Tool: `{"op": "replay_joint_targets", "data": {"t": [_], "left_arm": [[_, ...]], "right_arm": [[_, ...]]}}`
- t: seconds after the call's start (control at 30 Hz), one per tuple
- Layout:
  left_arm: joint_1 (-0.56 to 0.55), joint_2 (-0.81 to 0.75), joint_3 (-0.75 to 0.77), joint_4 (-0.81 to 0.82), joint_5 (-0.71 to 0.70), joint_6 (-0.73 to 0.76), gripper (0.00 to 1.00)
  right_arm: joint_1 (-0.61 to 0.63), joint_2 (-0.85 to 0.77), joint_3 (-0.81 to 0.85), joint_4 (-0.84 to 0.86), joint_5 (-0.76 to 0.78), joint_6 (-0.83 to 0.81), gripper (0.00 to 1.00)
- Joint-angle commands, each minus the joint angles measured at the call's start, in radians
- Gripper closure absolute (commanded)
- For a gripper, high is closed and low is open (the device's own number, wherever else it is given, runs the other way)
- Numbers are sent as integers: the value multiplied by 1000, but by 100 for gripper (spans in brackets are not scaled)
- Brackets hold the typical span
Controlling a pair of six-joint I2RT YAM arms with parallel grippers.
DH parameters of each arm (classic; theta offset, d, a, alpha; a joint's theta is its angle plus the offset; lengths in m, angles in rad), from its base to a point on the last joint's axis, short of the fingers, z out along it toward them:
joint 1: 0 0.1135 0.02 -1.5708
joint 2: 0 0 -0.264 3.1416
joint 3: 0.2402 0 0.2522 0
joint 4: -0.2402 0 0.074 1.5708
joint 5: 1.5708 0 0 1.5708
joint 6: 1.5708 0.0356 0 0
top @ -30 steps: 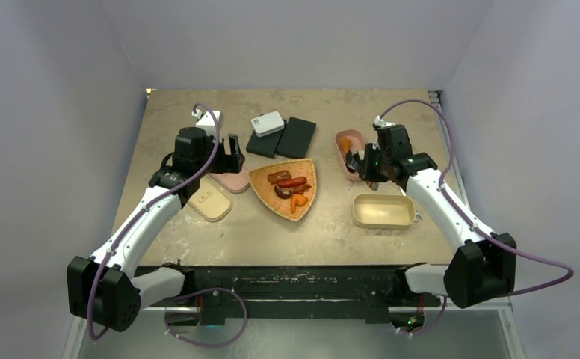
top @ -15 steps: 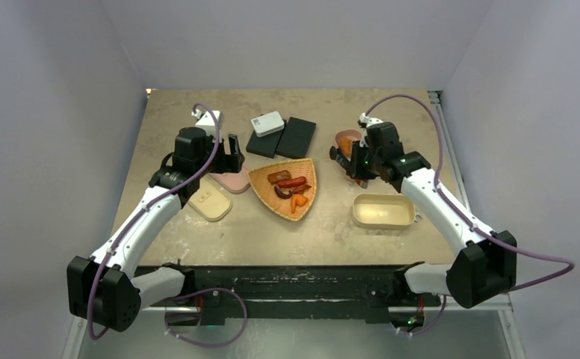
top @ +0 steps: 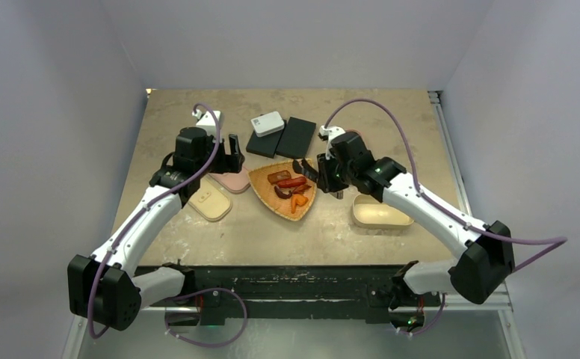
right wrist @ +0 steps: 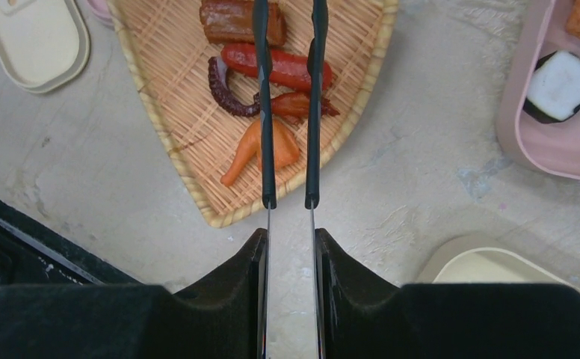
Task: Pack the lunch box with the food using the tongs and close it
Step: Pick up the fake food from the plate.
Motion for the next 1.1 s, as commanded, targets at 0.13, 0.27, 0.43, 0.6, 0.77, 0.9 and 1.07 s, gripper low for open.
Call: {"op": "replay_joint_targets", "data": {"t": [0.13, 0.27, 0.43, 0.6, 0.77, 0.9, 1.07], "left_arm": [[5, 16, -17, 9, -1, 8, 21], [5, 22, -16, 12, -1, 7, 21], [5, 41, -17, 14, 18, 3, 21], [5, 62, -17, 16, 34, 0, 21], [5, 66, -17, 17, 42, -3, 21], [5, 67, -17, 17, 50, -4, 21], [5, 73, -19, 19, 66, -9, 21]], "right_arm": [[63, 58, 55, 10, 41, -55, 70], [67, 70, 75, -40, 84, -69, 68], [75, 62, 77, -102, 82, -58, 68], [80, 37, 76, -166, 39, -49, 68], [88, -15, 53, -214, 3, -28, 68], [90, -56, 11, -205, -9, -34, 66], [95, -52, -9, -188, -9, -48, 66]]}}
